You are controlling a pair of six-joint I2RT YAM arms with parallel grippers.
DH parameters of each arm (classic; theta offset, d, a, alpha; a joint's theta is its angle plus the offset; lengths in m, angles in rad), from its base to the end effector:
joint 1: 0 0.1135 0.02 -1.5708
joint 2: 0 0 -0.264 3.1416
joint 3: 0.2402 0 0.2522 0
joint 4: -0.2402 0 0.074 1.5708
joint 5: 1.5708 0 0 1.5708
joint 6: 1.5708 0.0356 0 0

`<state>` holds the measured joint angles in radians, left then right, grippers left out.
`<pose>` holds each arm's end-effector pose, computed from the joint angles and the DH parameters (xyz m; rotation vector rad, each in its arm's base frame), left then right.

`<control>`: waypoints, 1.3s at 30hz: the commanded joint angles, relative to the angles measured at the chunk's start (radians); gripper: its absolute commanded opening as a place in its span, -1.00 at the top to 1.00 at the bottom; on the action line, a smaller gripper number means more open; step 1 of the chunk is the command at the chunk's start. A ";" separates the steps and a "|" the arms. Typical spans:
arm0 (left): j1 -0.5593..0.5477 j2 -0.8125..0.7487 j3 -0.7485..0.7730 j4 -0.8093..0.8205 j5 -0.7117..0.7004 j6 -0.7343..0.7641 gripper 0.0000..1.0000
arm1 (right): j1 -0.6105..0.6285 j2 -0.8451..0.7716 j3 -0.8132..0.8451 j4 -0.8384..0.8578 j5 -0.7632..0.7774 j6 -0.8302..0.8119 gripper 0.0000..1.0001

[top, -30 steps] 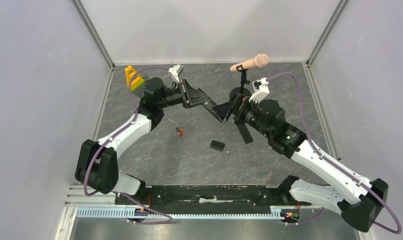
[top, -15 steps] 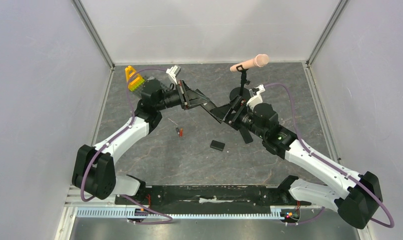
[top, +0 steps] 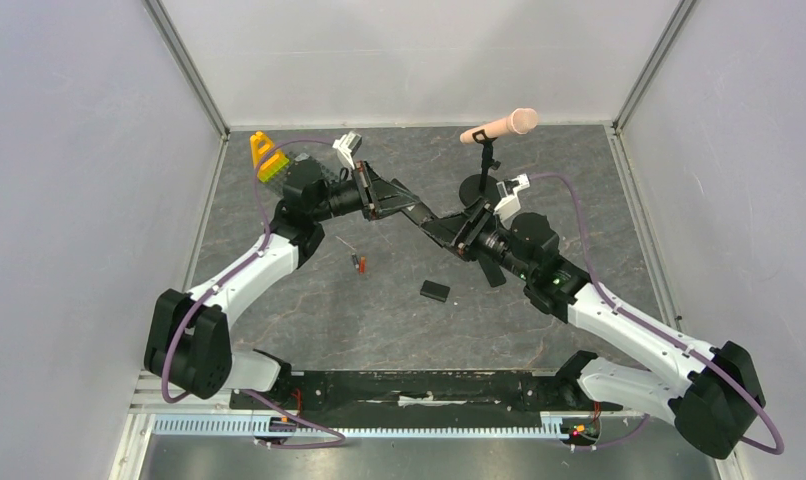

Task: Load the batteries into the remote control
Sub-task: Load the battery into the remote control, then pick up the battery from the center of the board.

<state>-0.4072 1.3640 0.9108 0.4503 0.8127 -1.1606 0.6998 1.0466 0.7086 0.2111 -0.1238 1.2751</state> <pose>0.2751 -0.1468 0.3183 0.0548 1.9148 -1.7758 0.1864 0.1626 0.3036 0.4545 1.9141 1.5107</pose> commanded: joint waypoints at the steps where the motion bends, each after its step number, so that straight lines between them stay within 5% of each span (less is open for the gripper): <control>1: 0.001 -0.041 0.024 0.091 0.008 -0.092 0.96 | -0.010 -0.007 -0.037 0.052 -0.012 0.016 0.12; 8: 0.001 -0.043 0.034 0.114 0.007 -0.135 0.96 | -0.017 -0.001 -0.054 0.093 -0.036 0.019 0.19; 13: 0.004 -0.052 0.041 0.036 0.004 -0.063 0.96 | -0.019 -0.012 -0.046 0.165 -0.047 0.004 -0.70; 18: 0.042 -0.065 0.050 -0.085 -0.001 0.054 0.96 | -0.023 -0.028 -0.008 0.174 -0.054 -0.070 -0.92; 26: 0.126 -0.120 0.103 -0.400 -0.042 0.305 0.96 | -0.062 -0.023 0.031 0.052 -0.051 -0.226 -0.86; 31: 0.154 -0.158 0.182 -0.810 -0.295 0.561 0.96 | -0.057 0.105 0.156 -0.160 0.021 -0.453 -0.48; 39: 0.159 -0.243 0.191 -1.028 -0.639 0.657 0.96 | 0.186 0.482 0.371 -0.331 0.282 -0.614 -0.28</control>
<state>-0.2527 1.1797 1.0595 -0.4088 0.4255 -0.6189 0.7795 1.3869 0.9649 0.0086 0.0051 0.7815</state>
